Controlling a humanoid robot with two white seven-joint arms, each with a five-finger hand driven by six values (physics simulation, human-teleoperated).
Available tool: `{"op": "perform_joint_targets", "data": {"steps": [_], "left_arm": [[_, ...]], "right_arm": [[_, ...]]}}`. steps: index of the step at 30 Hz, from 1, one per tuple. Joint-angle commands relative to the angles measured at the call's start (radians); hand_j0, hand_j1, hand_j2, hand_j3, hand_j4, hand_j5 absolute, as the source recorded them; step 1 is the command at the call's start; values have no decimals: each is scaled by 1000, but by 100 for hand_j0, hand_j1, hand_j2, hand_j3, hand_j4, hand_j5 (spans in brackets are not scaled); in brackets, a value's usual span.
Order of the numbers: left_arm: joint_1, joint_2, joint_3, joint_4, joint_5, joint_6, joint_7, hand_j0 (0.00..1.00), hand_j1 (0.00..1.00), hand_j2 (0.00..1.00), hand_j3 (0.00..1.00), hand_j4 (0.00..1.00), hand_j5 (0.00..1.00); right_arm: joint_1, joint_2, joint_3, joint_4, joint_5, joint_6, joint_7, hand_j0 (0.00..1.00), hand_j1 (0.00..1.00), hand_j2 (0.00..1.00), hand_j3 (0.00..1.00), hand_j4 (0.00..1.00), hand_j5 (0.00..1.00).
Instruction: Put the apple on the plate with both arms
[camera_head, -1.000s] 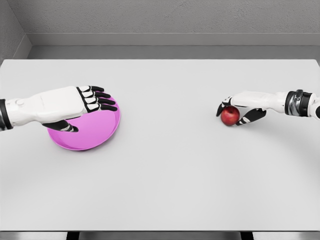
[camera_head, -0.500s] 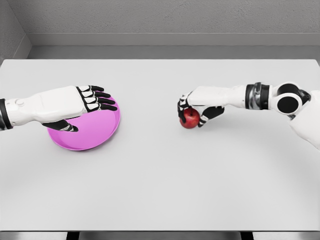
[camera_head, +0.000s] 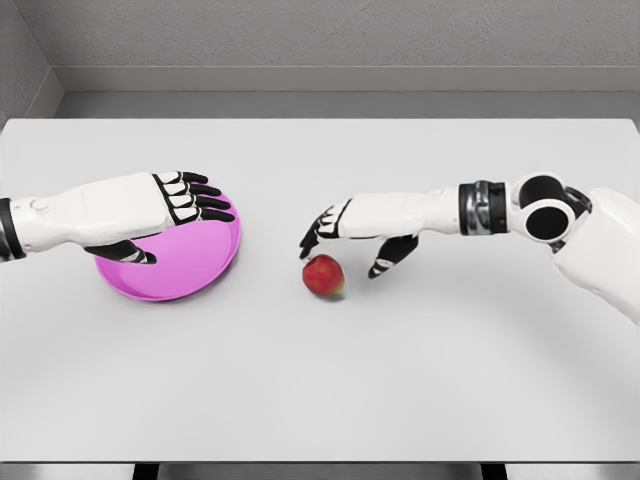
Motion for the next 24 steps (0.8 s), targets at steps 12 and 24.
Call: {"op": "perform_joint_targets", "data": {"steps": [12, 24], "left_arm": [[-93, -185, -41, -6, 7, 1, -112, 100, 100, 100, 100, 100, 100], [-173, -404, -163, 118, 5, 1, -147, 100, 100, 100, 100, 100, 100]], "right_arm": [[265, -154, -737, 59, -10, 3, 0, 100, 100, 100, 100, 100, 100], [265, -153, -707, 52, -7, 3, 0, 100, 100, 100, 100, 100, 100]]}}
